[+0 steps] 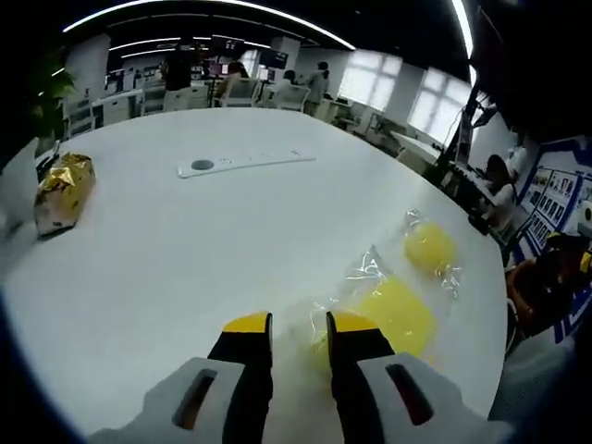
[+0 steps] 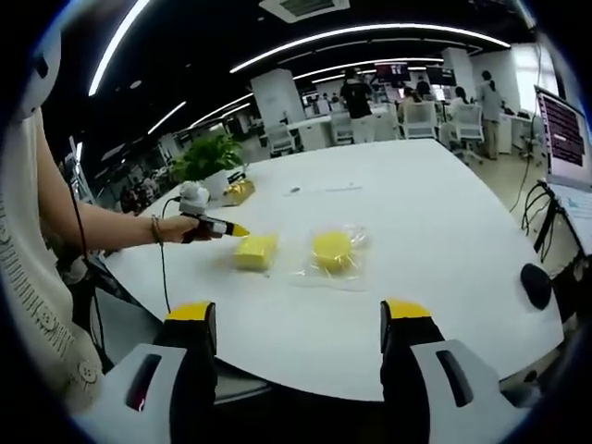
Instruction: Compare the silicone blocks by pressing each to a similar depth, holding the contact briefly, and releasing to observe deformation and rebound differences across the visible hardness samples.
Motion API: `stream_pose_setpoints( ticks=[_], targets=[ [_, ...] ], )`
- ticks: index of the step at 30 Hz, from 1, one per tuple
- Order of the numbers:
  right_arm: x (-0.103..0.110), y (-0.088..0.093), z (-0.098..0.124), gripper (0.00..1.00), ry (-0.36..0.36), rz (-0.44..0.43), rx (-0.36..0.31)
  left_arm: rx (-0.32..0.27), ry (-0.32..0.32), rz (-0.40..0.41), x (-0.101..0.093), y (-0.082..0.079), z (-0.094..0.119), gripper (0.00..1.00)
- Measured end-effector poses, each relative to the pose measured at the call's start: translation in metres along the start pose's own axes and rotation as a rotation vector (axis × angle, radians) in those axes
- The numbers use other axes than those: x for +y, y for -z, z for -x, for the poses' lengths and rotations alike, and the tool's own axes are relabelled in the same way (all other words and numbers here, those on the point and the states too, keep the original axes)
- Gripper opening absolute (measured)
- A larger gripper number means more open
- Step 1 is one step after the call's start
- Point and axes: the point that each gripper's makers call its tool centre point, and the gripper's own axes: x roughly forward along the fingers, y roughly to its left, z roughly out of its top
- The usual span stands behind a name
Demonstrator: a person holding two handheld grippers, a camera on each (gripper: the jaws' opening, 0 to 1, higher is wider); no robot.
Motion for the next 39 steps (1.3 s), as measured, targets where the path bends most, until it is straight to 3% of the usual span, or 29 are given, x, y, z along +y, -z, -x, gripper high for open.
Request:
stream_pose_setpoints(
  ticks=[7,18,23,29,39],
  targets=[
    [0.009,-0.006,-0.003,0.67,-0.045,0.024,-0.025,-0.035,-0.011,-0.037,-0.023,0.002,0.035,0.34],
    [0.023,-0.008,-0.009,0.66,-0.132,0.072,-0.053,-0.132,0.001,-0.066,-0.089,0.016,0.111,0.43],
    [0.022,-0.006,-0.013,0.65,-0.172,0.070,-0.074,-0.158,0.038,-0.063,-0.117,0.028,0.136,0.49],
    [0.022,0.000,-0.014,0.66,-0.214,0.067,-0.073,-0.200,0.001,-0.053,-0.133,0.040,0.164,0.54],
    [0.028,0.014,-0.012,0.73,-0.285,0.068,-0.031,-0.245,-0.033,0.009,-0.143,0.052,0.190,0.60]
  ],
)
